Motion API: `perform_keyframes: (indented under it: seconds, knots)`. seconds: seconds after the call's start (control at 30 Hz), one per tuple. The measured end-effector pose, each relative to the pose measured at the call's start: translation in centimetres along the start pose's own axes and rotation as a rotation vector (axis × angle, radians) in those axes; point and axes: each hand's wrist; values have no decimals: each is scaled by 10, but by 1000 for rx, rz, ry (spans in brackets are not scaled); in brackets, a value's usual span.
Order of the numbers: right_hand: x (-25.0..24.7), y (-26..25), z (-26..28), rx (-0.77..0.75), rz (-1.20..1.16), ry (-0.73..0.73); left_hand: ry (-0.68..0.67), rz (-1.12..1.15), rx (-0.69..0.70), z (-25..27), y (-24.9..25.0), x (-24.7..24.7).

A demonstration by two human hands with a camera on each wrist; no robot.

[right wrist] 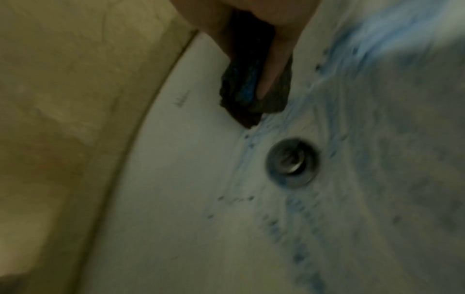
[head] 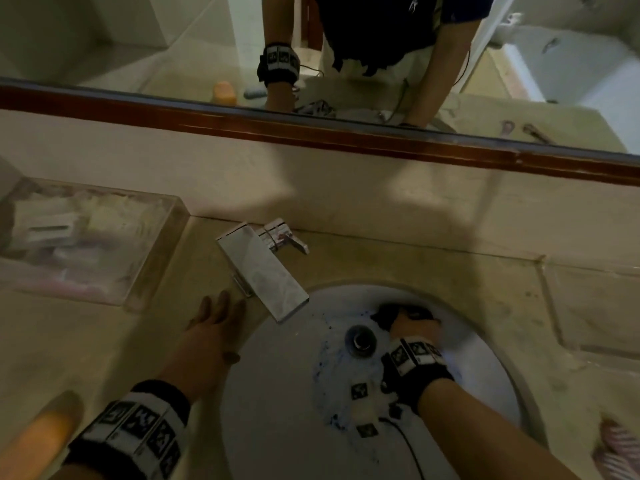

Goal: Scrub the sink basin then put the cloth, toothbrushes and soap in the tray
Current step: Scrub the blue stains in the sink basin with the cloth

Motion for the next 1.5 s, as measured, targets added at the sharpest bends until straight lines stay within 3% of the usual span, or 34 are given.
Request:
perform_keyframes:
  seconds: [0.13, 0.23, 0.33, 0.43, 0.5, 0.6, 0.77, 0.87, 1.13, 1.27, 1.33, 1.4, 1.5]
  knots:
    - [23, -15, 21, -114, -79, 85, 26, 1, -4, -4, 2, 0]
    - [36, -16, 37, -299, -63, 9, -1, -20, -17, -4, 6, -3]
    - [44, -11, 53, -504, 30, -170, -2, -17, -29, -6, 8, -4]
    - [51, -7, 68, -716, 179, -495, -26, -34, -44, -5, 12, -8]
    - [46, -7, 69, -809, 320, -537, -16, -1, -39, -4, 12, -9]
    - [27, -4, 51, -766, 464, -358, -2, 14, -33, -3, 12, -9]
    - [18, 5, -2, -382, 480, -161, 18, 4, -28, -2, 13, -7]
    - [36, 6, 4, -381, 460, -140, 25, 2, -30, -3, 12, -6]
    - [89, 18, 49, -598, 584, -440, 2, -4, -58, -4, 14, -7]
    - [90, 18, 58, -648, 686, -729, -2, -24, -65, -2, 16, -10]
    - [81, 21, 53, -724, 666, -650, -1, -23, -64, -1, 17, -11]
    - [67, 22, 43, -742, 631, -431, 11, -10, -63, -1, 17, -10]
    - [55, 17, 24, -610, 501, -221, 18, 11, -59, 1, 17, -10]
Point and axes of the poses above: each hand's wrist, its own z-axis away from the middle knuckle, its own x-axis out of the palm, y = z × x, and after that the axes turned 8 degrees about y, right-handed
